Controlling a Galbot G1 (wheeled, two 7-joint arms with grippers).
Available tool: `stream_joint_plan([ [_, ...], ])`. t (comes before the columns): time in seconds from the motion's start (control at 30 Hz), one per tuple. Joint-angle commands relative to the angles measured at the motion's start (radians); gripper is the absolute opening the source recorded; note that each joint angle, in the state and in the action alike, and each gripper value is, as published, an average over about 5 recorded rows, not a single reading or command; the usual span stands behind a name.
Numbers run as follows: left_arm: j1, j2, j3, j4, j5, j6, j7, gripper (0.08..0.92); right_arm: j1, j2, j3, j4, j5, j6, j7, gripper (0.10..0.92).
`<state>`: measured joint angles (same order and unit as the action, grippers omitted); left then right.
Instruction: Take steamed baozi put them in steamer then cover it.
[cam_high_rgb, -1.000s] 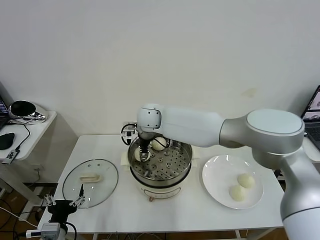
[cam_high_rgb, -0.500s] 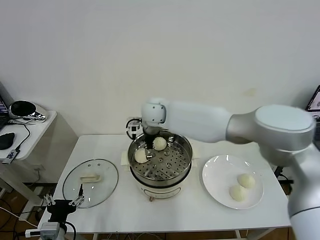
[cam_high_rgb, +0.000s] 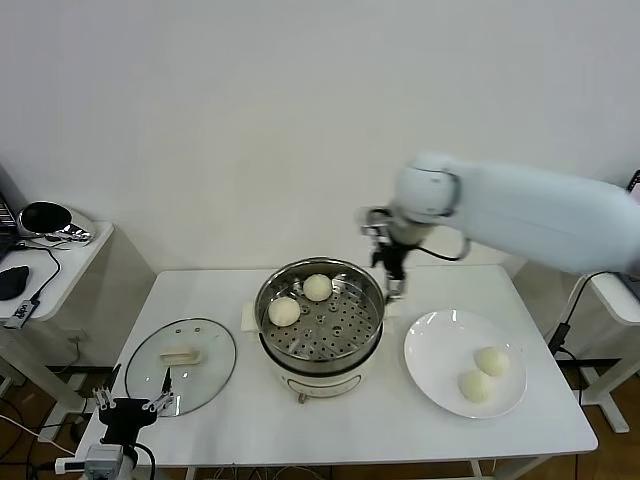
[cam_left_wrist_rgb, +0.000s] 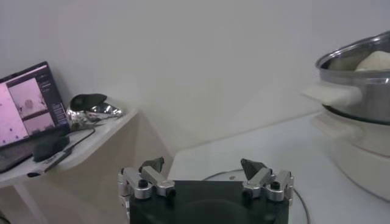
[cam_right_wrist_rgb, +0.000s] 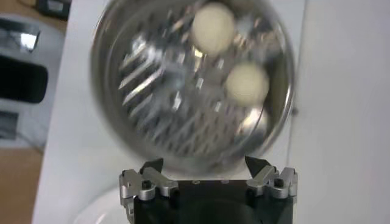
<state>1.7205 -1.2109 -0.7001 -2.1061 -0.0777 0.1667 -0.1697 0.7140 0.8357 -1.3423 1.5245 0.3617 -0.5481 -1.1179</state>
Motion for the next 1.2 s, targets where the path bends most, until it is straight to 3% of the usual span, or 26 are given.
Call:
stream_joint_plan([
  [0.03,0.000,0.000,0.005,0.001,0.006,0.000,0.001,0.823,-0.110,-0.435,0.056,0.175,-0.232,0.173,-0.087,0.823],
  [0.23,0.004,-0.008,0.014,0.004,0.025,0.001,0.001,0.823,-0.439,-0.493,0.283,0.162,-0.349,0.219,-0.049,0.823],
  [0.5,0.018,-0.022,0.013,-0.003,0.039,0.002,0.001,0.823,-0.715,-0.456,0.463,0.096,-0.477,0.262,-0.009,0.823],
  [1.2,0.025,-0.032,-0.003,0.005,0.041,0.000,0.000,0.823,-0.889,-0.338,0.564,-0.046,-0.543,0.274,0.031,0.823],
])
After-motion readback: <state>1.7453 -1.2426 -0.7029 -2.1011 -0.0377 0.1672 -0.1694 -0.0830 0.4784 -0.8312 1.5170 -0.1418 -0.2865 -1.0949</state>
